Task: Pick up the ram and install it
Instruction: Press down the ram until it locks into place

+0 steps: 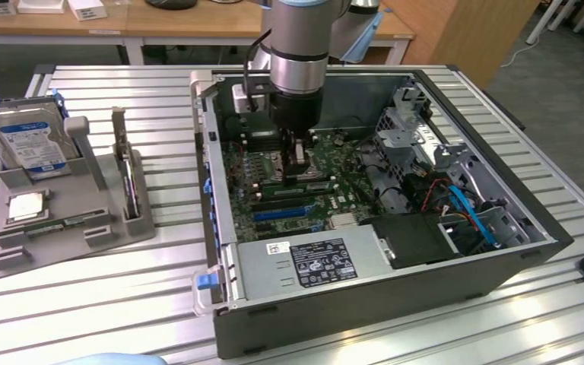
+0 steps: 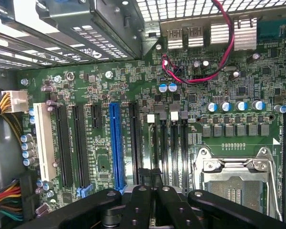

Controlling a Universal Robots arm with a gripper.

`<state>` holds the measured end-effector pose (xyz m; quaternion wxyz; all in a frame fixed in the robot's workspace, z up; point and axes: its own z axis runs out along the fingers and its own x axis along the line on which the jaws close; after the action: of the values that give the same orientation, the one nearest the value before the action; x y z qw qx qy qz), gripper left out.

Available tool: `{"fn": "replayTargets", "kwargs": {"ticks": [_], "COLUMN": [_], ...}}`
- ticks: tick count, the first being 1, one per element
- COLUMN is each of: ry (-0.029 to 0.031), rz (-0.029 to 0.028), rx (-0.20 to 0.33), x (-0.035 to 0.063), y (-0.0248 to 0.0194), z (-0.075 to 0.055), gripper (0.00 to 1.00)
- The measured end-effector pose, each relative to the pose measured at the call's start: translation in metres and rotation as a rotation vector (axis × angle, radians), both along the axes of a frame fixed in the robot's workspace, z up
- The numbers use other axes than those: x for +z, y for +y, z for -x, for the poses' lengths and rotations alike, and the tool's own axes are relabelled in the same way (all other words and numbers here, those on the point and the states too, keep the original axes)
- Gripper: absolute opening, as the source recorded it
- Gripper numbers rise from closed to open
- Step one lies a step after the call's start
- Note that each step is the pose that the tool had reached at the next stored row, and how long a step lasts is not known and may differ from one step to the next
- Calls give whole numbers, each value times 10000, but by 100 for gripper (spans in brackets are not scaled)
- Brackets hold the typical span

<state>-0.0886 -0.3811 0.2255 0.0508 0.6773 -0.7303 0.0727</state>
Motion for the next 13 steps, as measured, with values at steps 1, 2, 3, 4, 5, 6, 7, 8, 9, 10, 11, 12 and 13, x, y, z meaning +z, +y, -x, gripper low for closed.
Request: {"fn": "replayTargets", "kwargs": {"ticks": [1,2,3,4,5,6,7,8,9,10,11,12,13], "ry": [-5,-12,-22,-31,-40,-47,-55,-64,-73,-82,-91,-99,-106], "rz": [1,1,1,2,2,4,4,5,5,5,4,5,5], "rx": [0,1,-1,0,0,0,0,0,-1,0,0,0,0], "x": [-3,-7,-12,-15,-20,-23,-26,-30,-34,-38,-42,-44,-47], "y": [0,0,1,1,1,1,1,1,2,2,2,3,3], "z": [1,1,3,4,5,6,7,8,9,9,10,11,11], "gripper": [10,10,10,10,10,10,10,10,10,10,10,10,10]}}
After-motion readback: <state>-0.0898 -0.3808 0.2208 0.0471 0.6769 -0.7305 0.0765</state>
